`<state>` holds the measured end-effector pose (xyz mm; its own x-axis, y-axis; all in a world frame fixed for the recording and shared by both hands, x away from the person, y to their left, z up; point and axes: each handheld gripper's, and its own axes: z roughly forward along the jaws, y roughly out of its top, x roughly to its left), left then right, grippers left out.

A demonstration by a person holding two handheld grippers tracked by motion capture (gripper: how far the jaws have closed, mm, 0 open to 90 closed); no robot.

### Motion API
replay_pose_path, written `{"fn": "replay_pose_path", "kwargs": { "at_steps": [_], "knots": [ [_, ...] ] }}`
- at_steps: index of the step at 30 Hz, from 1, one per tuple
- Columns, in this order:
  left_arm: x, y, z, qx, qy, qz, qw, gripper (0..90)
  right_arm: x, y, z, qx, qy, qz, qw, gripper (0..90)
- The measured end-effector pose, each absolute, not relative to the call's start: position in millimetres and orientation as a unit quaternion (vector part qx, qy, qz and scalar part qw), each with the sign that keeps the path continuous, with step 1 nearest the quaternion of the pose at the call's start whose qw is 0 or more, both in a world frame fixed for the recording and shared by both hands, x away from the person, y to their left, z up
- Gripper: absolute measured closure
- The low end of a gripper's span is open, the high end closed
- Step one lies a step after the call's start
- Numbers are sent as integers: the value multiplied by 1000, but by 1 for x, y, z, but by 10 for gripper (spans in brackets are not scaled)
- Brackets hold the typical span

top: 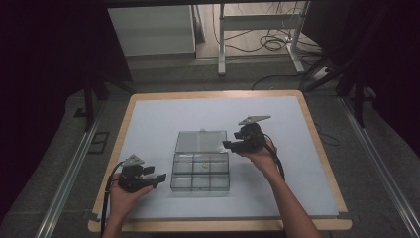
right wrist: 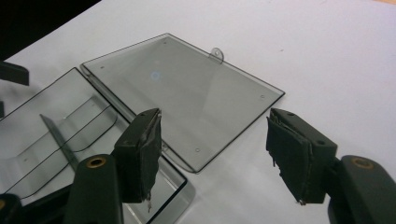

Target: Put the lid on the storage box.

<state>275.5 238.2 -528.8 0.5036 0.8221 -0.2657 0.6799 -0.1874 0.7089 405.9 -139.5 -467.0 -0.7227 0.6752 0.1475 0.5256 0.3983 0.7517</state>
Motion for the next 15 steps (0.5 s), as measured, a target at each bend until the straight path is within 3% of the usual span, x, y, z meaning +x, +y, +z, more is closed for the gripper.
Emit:
{"fn": "replay_pose_path", "kwargs": {
  "at_steps": [15],
  "knots": [
    [275, 238, -528, 766, 490, 87, 407, 350, 422, -137, -480, 384, 831, 395, 76, 347]
  ]
}}
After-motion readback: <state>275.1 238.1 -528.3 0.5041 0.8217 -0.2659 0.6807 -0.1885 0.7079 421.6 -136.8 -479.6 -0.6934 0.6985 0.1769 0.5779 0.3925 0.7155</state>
